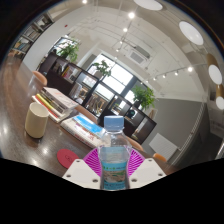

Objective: Pour water

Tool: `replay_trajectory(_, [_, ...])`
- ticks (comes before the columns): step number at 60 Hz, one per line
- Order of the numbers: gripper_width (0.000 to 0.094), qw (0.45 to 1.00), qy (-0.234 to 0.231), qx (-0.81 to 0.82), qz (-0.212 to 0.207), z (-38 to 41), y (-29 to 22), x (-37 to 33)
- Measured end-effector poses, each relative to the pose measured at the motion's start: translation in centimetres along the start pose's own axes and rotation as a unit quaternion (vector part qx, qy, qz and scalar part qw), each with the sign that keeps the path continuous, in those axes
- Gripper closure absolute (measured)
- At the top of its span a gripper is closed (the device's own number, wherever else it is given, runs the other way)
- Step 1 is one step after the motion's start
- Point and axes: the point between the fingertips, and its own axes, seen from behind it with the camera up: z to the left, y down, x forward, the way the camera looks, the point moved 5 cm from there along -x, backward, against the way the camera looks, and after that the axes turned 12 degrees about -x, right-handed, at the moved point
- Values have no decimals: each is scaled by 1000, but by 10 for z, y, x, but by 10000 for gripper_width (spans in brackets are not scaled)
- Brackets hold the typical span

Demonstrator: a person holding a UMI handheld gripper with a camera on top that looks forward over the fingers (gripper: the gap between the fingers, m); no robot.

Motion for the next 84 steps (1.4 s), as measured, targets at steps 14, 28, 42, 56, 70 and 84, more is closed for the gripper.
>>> replay_trajectory(14, [656,947,10,-319,-43,57,-83,41])
replay_trajectory(28, [643,833,33,-546,-82,89,-122,60])
replay_trajectory(42, [646,703,57,-699,-119,112,-138,77])
replay_trajectory(56, [643,651,78,-741,-141,122,-147,71])
replay_trajectory(70, [645,803,75,-576,-132,82,-162,65])
replay_trajectory(84, [643,981,35,-142,-125,25,-173,48])
